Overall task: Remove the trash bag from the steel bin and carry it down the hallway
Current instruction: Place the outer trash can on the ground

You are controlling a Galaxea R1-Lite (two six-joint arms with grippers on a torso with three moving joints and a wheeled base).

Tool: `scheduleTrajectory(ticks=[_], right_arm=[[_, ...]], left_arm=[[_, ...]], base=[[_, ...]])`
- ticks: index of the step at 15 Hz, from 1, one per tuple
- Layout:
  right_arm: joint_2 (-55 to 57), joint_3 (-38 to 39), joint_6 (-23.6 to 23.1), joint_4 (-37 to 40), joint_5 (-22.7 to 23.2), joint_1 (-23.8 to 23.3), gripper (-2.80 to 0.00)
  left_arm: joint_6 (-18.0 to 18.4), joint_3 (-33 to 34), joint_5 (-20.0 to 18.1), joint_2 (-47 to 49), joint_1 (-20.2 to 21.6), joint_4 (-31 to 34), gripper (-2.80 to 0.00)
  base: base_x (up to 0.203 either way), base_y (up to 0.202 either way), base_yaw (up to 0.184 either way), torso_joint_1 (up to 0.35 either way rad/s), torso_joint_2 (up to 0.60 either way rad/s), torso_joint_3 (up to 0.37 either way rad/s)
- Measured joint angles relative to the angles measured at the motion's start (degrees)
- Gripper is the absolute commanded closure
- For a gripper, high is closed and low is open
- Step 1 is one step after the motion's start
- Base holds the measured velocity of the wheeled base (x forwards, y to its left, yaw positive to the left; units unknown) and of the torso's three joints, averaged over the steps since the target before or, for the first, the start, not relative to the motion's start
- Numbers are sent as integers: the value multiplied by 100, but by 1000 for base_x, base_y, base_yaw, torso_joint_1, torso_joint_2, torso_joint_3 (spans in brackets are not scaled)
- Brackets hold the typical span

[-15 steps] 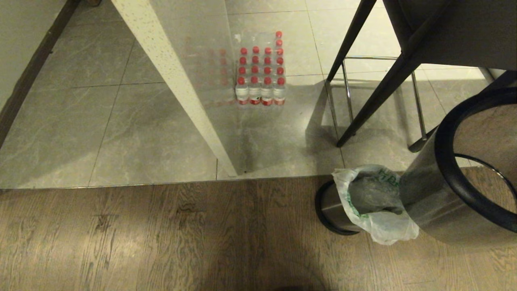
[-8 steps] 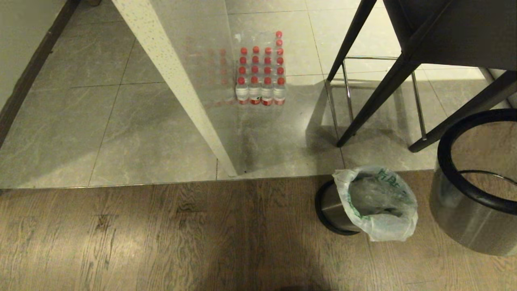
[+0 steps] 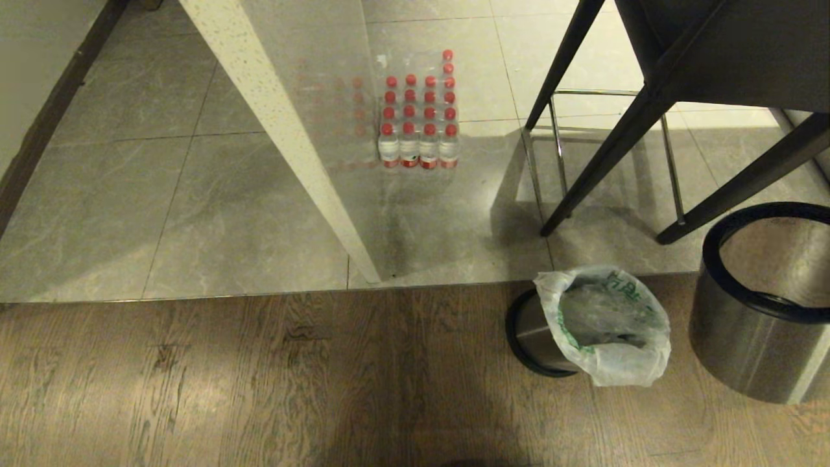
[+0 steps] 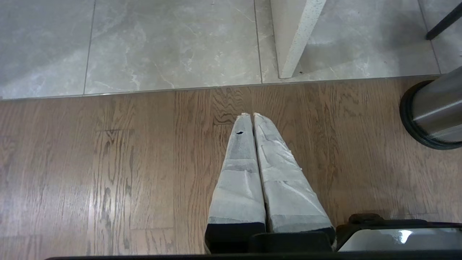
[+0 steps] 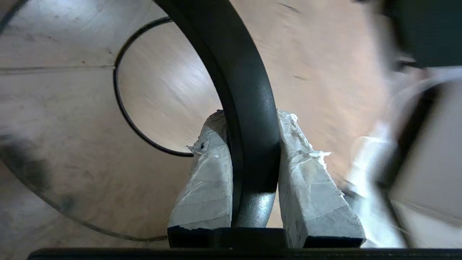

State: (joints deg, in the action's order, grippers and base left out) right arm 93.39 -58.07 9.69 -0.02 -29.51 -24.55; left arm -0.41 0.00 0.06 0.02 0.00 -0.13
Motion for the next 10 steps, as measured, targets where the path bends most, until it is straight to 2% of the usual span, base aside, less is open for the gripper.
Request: scheduleTrajectory(ticks=[2, 5, 7, 10], right_arm=[[798, 11, 25, -1119, 499, -119, 0], [1901, -20, -2, -2808, 1594, -194, 0], [2478, -46, 25, -3434, 2106, -210, 0], [3206, -152, -9, -4077, 2412, -303, 0]], left_arm=[[1, 0, 2, 0, 0, -2, 0], [-2, 0, 4, 0, 0, -2, 0], [-2, 0, 2, 0, 0, -2, 0], [1, 0, 2, 0, 0, -2, 0]], base=[[0, 0, 0, 0, 0, 0], [0, 0, 0, 0, 0, 0], [0, 0, 0, 0, 0, 0], [0, 0, 0, 0, 0, 0]])
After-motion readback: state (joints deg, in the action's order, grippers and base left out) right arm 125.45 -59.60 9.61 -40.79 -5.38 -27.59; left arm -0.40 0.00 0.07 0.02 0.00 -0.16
